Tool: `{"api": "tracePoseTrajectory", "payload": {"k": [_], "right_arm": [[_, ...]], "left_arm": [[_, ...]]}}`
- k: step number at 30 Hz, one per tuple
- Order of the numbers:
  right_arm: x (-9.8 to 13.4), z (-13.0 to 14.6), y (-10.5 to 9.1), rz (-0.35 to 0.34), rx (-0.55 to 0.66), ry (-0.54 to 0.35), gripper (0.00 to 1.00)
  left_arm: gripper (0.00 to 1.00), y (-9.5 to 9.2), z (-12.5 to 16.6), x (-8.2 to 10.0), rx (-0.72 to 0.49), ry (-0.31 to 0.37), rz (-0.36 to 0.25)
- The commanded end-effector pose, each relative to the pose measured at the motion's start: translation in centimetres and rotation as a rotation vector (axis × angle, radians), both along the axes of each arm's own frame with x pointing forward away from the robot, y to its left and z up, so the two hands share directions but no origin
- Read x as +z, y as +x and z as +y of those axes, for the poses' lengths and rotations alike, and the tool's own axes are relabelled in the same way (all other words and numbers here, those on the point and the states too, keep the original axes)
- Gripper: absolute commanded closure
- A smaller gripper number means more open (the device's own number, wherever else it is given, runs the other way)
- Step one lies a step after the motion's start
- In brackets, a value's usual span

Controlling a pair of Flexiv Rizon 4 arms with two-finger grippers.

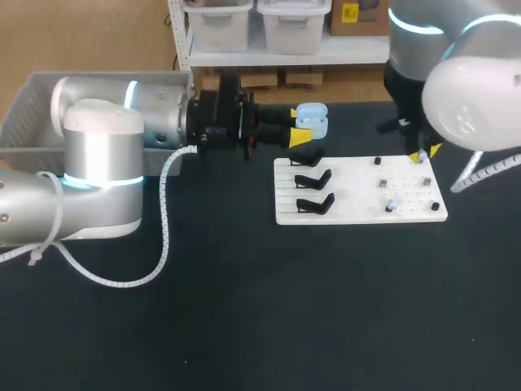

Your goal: Pick up each earbud case from the left stands, insert the matching earbuds, close the lid, and place the case in the box.

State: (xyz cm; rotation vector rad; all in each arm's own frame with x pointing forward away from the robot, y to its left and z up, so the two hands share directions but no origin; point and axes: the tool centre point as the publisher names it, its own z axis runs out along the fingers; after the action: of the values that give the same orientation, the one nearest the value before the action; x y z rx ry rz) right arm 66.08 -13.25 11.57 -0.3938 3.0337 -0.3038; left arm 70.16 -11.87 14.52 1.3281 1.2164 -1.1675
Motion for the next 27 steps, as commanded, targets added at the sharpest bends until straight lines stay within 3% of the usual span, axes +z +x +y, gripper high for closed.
{"api": "tracePoseTrajectory", "payload": {"k": [1,15,27], "right_arm": [[-0.1,0.1,-0.1,-0.004,-0.001,-0.003,1.0],[-0.1,0.1,-0.1,-0.004,-0.001,-0.003,1.0],[3.5,2.6,-0.8,-0.069,-0.23,0.058,1.0]], "left_arm": [[1.0,-0.1,0.0,-0.1,0.004,-0.004,-0.004],[1.0,-0.1,0.0,-0.1,0.004,-0.004,-0.004],[1.0,-0.3,-0.1,-0.2,0.0,0.002,-0.013]]}}
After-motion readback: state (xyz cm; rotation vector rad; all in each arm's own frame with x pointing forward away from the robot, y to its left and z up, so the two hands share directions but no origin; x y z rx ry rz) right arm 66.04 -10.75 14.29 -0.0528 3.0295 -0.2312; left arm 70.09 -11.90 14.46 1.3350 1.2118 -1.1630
